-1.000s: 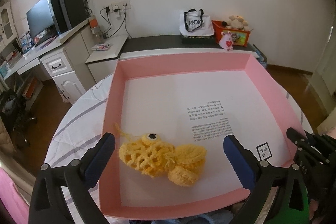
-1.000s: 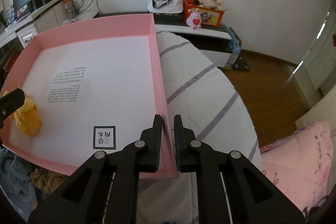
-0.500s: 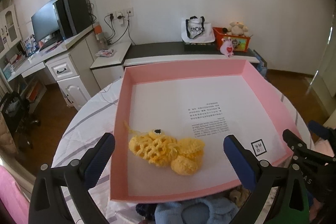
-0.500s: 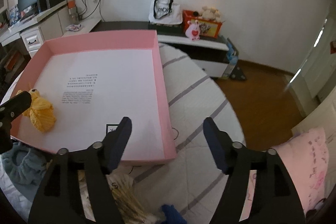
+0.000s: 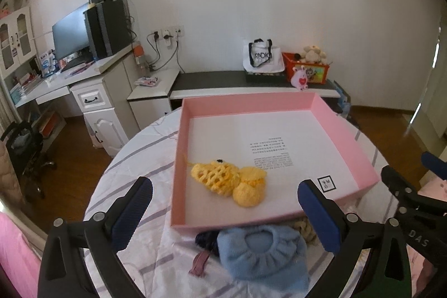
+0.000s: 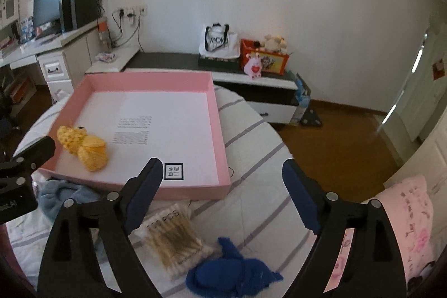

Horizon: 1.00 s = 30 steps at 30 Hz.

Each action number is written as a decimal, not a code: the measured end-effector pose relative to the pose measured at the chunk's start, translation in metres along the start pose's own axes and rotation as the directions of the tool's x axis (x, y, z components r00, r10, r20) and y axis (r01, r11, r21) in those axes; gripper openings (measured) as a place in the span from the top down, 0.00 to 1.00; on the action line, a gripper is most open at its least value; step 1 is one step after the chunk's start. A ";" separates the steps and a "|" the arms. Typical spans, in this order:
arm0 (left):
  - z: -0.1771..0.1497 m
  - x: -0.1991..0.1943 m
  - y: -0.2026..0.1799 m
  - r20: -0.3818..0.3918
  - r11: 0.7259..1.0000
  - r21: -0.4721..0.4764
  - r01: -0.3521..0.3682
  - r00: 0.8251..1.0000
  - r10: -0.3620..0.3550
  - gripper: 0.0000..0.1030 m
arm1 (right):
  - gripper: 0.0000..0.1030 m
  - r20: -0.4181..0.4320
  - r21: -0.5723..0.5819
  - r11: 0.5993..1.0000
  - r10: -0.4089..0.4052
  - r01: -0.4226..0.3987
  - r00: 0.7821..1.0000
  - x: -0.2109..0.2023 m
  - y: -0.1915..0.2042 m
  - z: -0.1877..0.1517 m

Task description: Organize soft objects

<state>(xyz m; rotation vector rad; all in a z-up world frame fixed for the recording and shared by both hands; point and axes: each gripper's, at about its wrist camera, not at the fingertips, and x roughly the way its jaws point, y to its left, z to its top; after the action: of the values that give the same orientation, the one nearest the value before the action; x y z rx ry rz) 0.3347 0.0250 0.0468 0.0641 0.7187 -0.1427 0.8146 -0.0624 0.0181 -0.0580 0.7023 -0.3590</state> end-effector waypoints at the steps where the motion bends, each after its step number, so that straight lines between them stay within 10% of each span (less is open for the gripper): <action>1: -0.003 -0.008 0.002 0.008 1.000 -0.003 0.002 1.000 -0.002 0.00 | 0.15 0.010 0.002 1.000 0.002 -0.002 1.000 -0.006 0.000 -0.001; 30: -0.113 -0.230 0.013 0.341 0.999 -0.031 -0.023 0.939 0.033 0.00 | 0.00 0.359 -0.043 0.996 0.089 -0.079 0.929 -0.209 0.019 -0.052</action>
<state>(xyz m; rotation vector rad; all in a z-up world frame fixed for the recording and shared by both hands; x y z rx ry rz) 0.0922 0.0748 0.1143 0.0225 0.3714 -0.1129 0.6404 0.0307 0.1049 -0.1167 0.3436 -0.2465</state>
